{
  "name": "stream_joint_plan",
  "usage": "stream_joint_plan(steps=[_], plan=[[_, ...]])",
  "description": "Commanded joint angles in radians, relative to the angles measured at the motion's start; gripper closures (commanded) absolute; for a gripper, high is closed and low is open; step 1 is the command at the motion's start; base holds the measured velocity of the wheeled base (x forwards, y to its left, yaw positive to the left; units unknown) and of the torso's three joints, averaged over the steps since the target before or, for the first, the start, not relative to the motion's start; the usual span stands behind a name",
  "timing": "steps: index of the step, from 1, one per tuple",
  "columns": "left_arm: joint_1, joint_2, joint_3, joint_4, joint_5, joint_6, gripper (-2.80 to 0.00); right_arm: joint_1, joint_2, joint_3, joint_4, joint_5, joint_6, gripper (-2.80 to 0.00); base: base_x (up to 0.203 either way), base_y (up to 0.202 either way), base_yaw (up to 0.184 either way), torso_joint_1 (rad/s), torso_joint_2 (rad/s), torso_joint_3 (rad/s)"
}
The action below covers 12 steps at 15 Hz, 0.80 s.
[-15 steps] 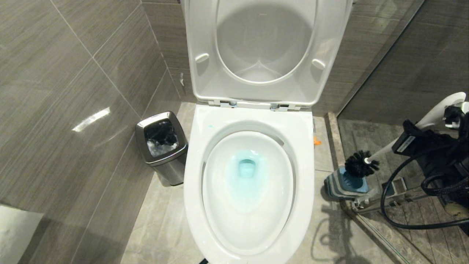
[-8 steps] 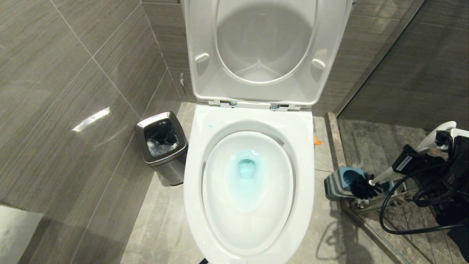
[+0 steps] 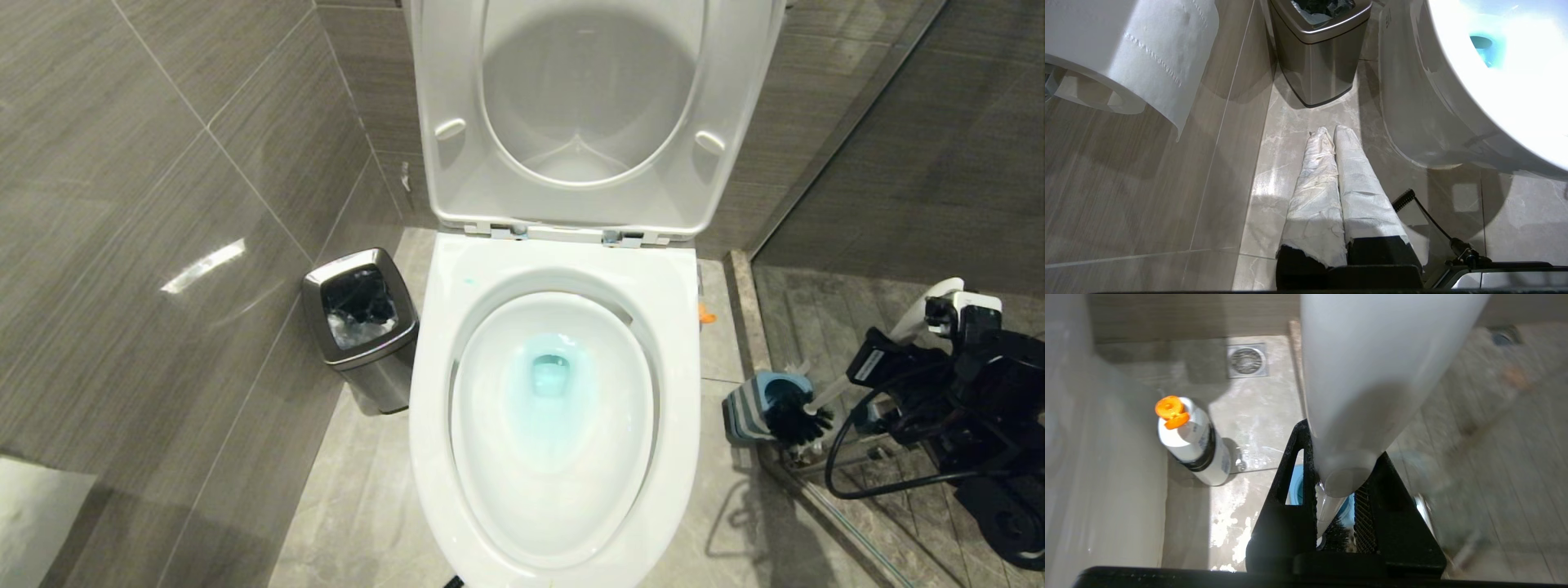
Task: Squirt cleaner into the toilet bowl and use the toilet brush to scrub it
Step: Put the toilet brush back
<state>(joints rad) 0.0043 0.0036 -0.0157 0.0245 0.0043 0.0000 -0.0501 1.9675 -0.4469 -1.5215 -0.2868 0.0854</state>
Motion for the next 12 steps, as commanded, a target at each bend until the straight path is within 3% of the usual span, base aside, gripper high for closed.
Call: stream_joint_plan(steps=[1,5,12], plan=[[0.0,-0.001,0.0,0.0,0.0,0.0,0.0,-0.02,0.038,-0.047,-0.009,0.029,-0.011,0.0,0.0,0.0,0.0,0.0,0.0,0.0],[0.0,-0.001,-0.001,0.0,0.0,0.0,0.0,-0.087,0.073,-0.121,-0.009,0.115,-0.077,0.0,0.0,0.0,0.0,0.0,0.0,0.0],[0.0,-0.001,0.0,0.0,0.0,0.0,0.0,-0.109,0.153,-0.189,-0.009,0.149,-0.085,0.0,0.0,0.0,0.0,0.0,0.0,0.0]])
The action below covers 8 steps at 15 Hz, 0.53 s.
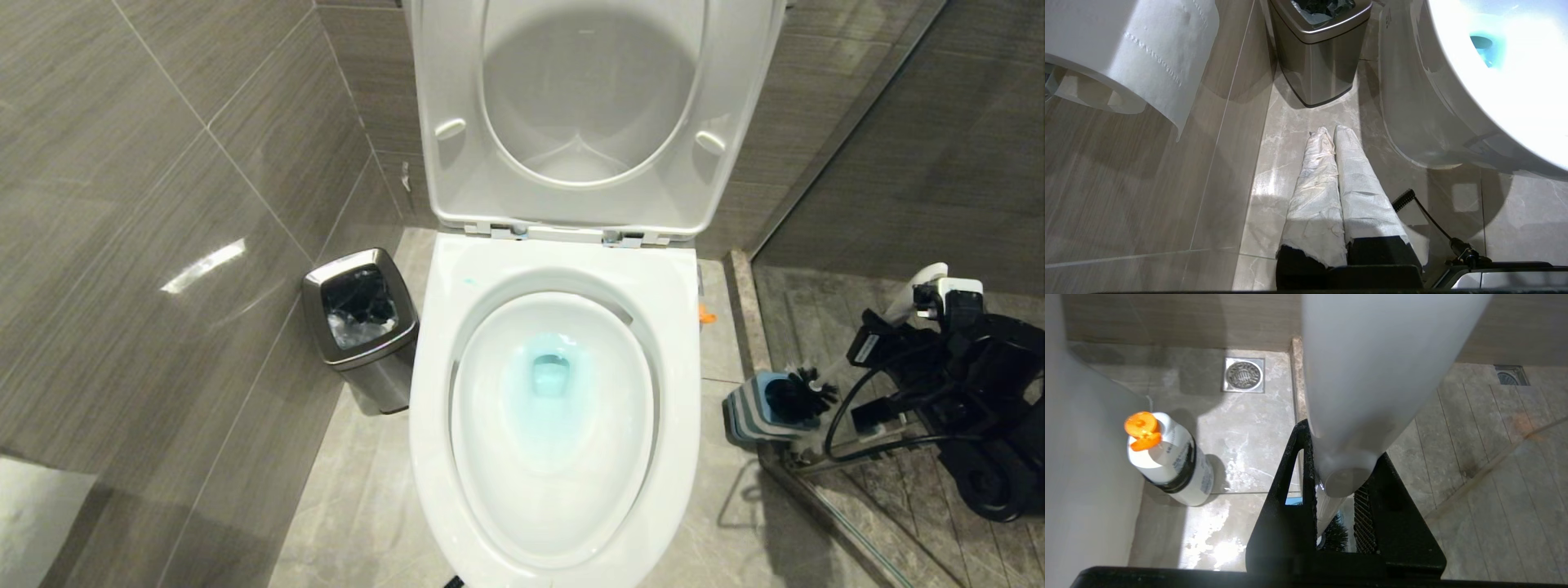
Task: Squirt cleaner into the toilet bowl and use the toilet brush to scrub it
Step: Put the toilet brush back
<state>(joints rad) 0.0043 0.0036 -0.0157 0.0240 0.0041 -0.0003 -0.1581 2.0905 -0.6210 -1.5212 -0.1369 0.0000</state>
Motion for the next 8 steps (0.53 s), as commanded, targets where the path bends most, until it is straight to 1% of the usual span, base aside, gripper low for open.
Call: stream_joint_plan(steps=[1,4,8], plan=[[0.0,-0.001,0.0,0.001,0.001,0.0,0.0,-0.001,0.042,-0.027,-0.009,0.0,0.0,0.0,0.0,0.0,0.0,0.0,0.0,0.0],[0.0,-0.001,0.0,0.001,0.001,0.0,0.0,-0.001,0.087,-0.075,-0.009,0.002,0.0,0.0,0.0,0.0,0.0,0.0,0.0,0.0],[0.0,-0.001,0.0,0.001,0.001,0.0,0.0,-0.001,0.12,-0.082,-0.009,0.002,0.0,0.0,0.0,0.0,0.0,0.0,0.0,0.0]])
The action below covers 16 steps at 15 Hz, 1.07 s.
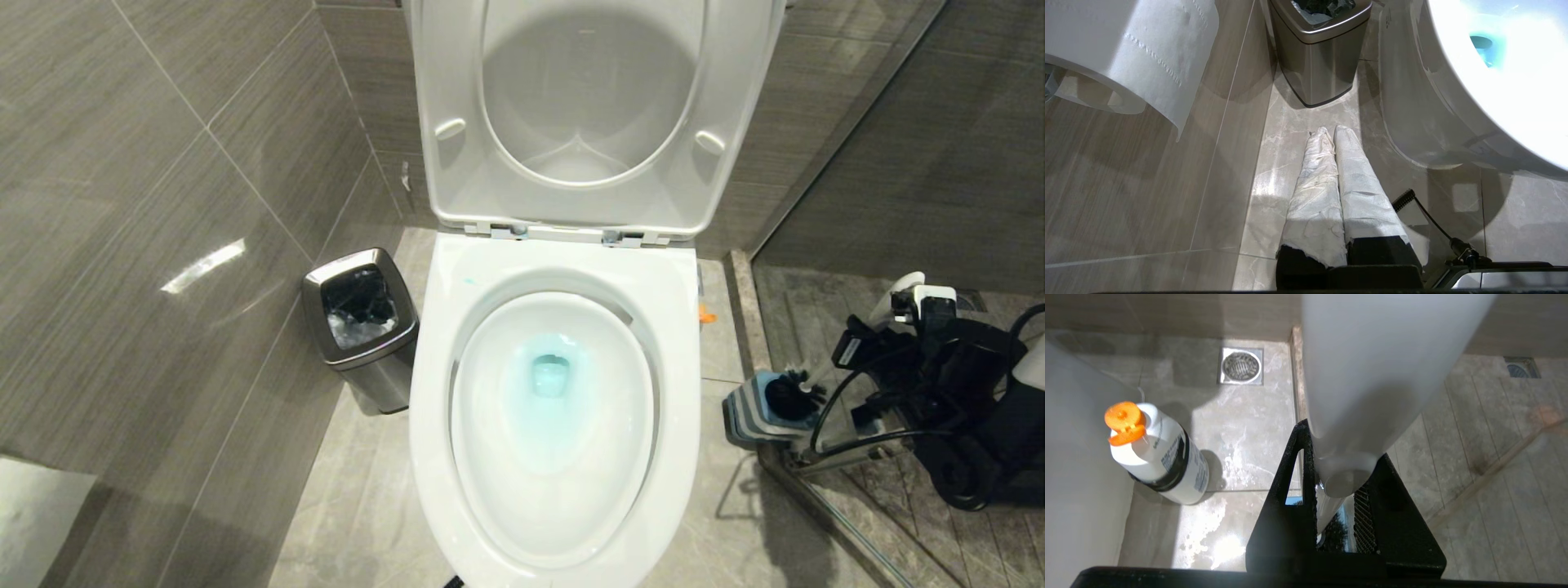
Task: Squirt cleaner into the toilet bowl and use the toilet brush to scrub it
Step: Put the toilet brush back
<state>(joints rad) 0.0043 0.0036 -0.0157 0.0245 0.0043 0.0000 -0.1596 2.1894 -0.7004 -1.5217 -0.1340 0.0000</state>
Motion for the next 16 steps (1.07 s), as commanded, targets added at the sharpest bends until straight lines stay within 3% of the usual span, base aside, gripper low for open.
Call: stream_joint_plan(steps=[1,16], plan=[[0.0,-0.001,0.0,0.0,0.0,0.0,0.0,0.0,0.023,-0.001,-0.008,-0.001,0.0,0.0,0.0,0.0,0.0,0.0,0.0,0.0],[0.0,-0.001,0.0,0.0,0.0,0.0,0.0,0.0,0.162,-0.02,-0.008,0.004,-0.002,0.0,0.0,0.0,0.0,0.0,0.0,0.0]])
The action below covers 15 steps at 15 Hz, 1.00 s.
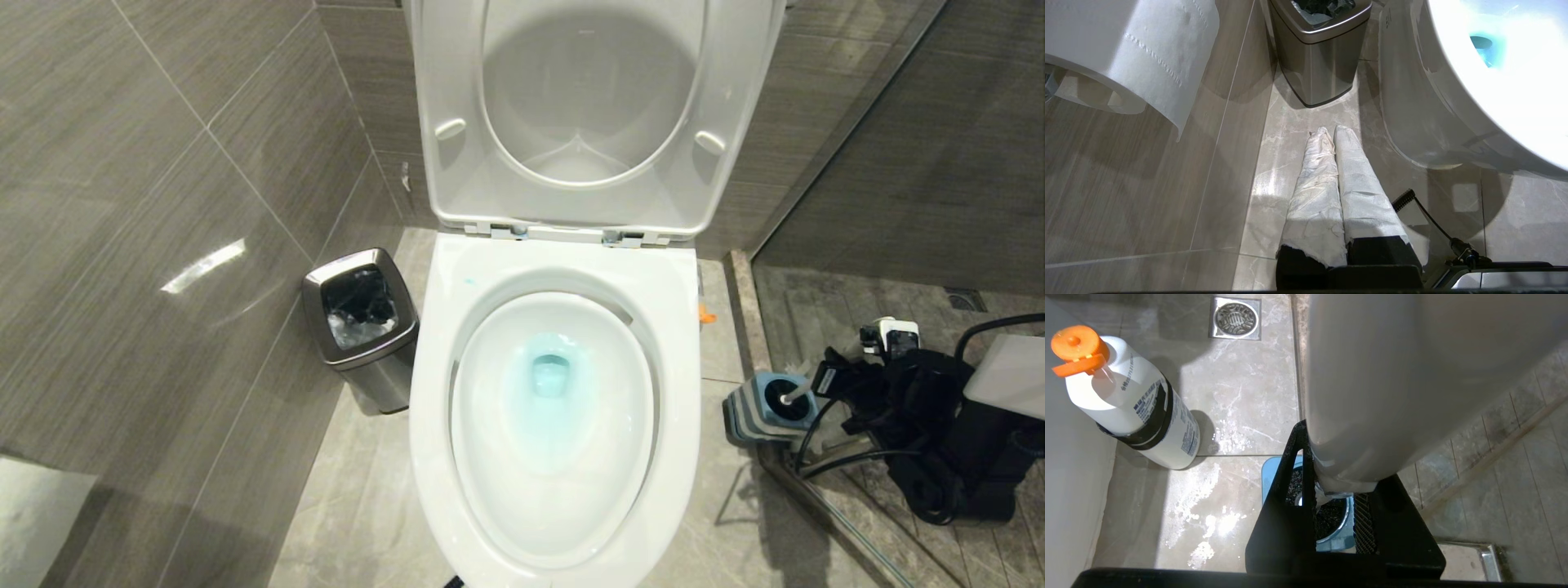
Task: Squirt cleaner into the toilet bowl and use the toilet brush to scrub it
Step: Put the toilet brush back
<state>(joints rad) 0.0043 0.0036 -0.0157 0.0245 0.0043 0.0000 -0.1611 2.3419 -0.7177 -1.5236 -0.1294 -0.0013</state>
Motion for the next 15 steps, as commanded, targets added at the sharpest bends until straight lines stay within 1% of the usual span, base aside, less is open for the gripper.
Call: stream_joint_plan(steps=[1,12,13,14,15], plan=[[0.0,-0.001,0.0,0.0,0.0,0.0,0.0,0.001,0.014,-0.003,-0.006,-0.001,0.0,0.0,0.0,0.0,0.0,0.0,0.0,0.0],[0.0,-0.001,0.0,0.0,0.0,0.0,0.0,-0.012,0.025,-0.02,-0.006,-0.007,0.0,0.0,0.0,0.0,0.0,0.0,0.0,0.0],[0.0,-0.001,0.0,0.0,0.0,0.0,0.0,-0.012,0.023,-0.023,-0.006,-0.007,0.001,-0.85,0.0,0.0,0.0,0.0,0.0,0.0],[0.0,-0.001,0.0,0.0,0.0,0.0,0.0,-0.015,0.018,-0.024,-0.006,-0.007,0.001,-2.8,0.0,0.0,0.0,0.0,0.0,0.0],[0.0,-0.001,0.0,0.0,0.0,0.0,0.0,-0.016,0.006,-0.015,-0.006,-0.007,0.001,-2.8,0.0,0.0,0.0,0.0,0.0,0.0]])
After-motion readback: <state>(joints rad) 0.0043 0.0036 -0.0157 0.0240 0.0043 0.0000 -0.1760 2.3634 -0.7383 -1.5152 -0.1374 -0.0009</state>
